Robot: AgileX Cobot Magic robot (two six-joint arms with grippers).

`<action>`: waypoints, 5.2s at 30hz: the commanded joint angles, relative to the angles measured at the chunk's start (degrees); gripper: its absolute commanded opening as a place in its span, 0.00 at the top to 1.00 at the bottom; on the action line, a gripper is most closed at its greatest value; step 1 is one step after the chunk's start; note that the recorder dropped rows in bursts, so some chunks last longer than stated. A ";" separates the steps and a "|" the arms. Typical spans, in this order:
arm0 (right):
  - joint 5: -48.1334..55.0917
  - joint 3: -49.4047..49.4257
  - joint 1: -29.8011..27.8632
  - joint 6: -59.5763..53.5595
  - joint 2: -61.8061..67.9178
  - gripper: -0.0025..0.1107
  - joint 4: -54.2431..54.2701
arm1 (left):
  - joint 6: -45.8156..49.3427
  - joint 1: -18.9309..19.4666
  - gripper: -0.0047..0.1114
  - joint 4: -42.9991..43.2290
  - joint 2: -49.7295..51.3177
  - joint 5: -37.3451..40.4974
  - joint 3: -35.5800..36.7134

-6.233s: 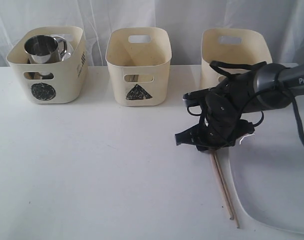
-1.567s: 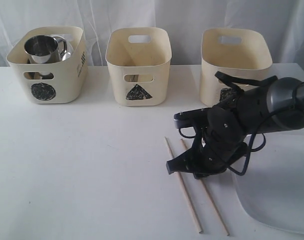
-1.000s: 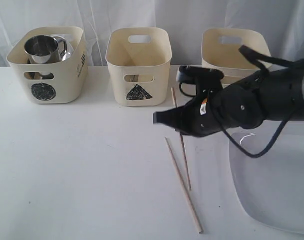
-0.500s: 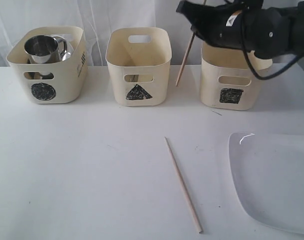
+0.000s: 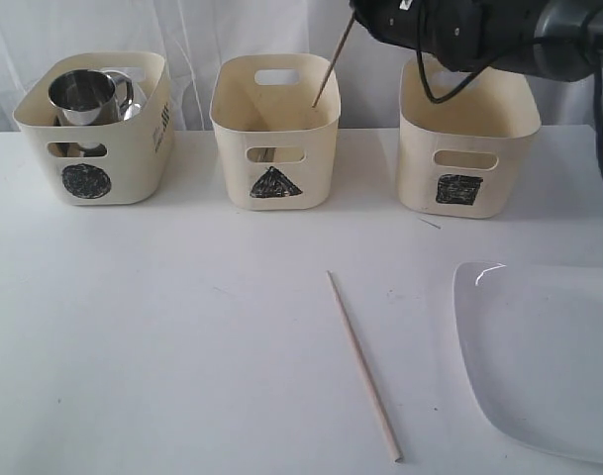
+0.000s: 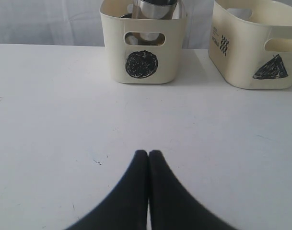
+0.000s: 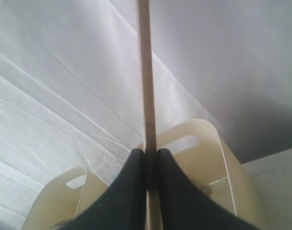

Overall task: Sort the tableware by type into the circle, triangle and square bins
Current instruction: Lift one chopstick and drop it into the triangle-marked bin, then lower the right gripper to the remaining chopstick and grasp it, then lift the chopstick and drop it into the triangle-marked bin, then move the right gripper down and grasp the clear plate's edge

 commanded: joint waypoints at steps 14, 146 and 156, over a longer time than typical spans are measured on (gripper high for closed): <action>5.59 -16.37 4.20 -5.51 14.43 0.93 -6.06 | -0.21 0.19 0.96 -0.10 -0.23 -0.27 0.21; 32.49 19.91 7.70 -19.80 -13.90 0.70 -22.93 | -0.21 0.19 0.96 -0.10 -0.23 -0.27 0.21; 56.03 46.85 24.86 -17.64 -26.36 0.66 -36.79 | -0.21 0.19 0.96 -0.10 -0.23 -0.27 0.21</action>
